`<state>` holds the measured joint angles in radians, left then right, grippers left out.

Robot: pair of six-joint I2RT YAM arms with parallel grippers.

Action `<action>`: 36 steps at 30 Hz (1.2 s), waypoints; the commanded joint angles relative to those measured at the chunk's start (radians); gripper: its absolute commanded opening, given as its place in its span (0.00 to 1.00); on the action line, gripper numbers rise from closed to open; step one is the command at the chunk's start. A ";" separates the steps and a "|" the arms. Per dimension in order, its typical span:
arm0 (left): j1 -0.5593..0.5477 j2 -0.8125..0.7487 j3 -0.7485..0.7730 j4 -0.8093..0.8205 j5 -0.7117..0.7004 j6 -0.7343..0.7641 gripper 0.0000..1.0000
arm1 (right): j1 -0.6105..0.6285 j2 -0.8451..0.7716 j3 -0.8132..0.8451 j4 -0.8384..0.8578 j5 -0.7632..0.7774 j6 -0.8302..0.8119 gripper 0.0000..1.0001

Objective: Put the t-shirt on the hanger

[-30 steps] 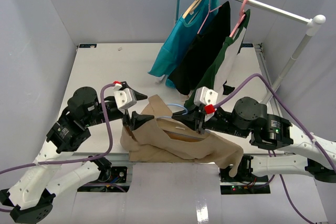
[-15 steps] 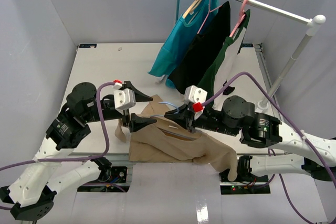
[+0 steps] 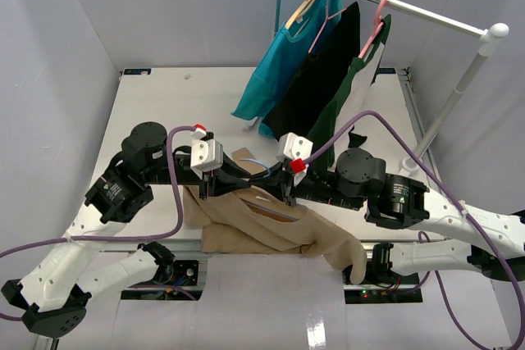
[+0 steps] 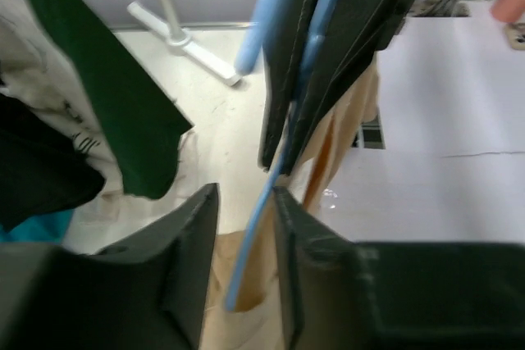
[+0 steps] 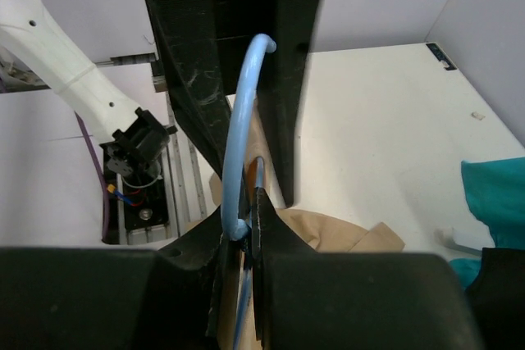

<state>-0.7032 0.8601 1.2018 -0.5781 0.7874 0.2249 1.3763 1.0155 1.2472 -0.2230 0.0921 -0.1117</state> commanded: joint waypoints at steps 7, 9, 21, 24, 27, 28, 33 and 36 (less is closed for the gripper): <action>0.002 0.023 0.015 0.023 0.152 -0.002 0.00 | 0.001 -0.011 0.015 0.093 -0.043 0.021 0.08; 0.002 0.024 0.014 0.025 0.148 -0.008 0.00 | 0.002 -0.016 0.013 0.092 -0.037 0.020 0.08; 0.002 0.013 0.002 0.020 0.136 -0.013 0.00 | 0.002 -0.055 -0.029 -0.003 -0.010 0.001 0.47; 0.002 0.015 0.007 0.017 0.134 -0.014 0.00 | 0.001 -0.071 -0.042 -0.036 0.002 0.000 0.48; 0.002 0.013 0.011 0.011 0.133 -0.012 0.00 | 0.000 -0.093 -0.052 -0.070 0.026 -0.012 0.51; 0.002 0.011 0.010 0.011 0.131 -0.011 0.00 | 0.000 -0.099 -0.057 -0.078 0.032 -0.018 0.52; 0.002 0.005 0.012 0.011 0.150 -0.008 0.00 | -0.024 -0.088 -0.006 -0.170 0.004 -0.025 0.53; 0.002 0.006 0.014 0.011 0.153 -0.007 0.00 | -0.034 -0.055 0.022 -0.210 -0.035 -0.026 0.53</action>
<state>-0.7033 0.8853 1.2015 -0.5911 0.9072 0.2164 1.3571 0.9314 1.2046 -0.3745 0.0982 -0.1186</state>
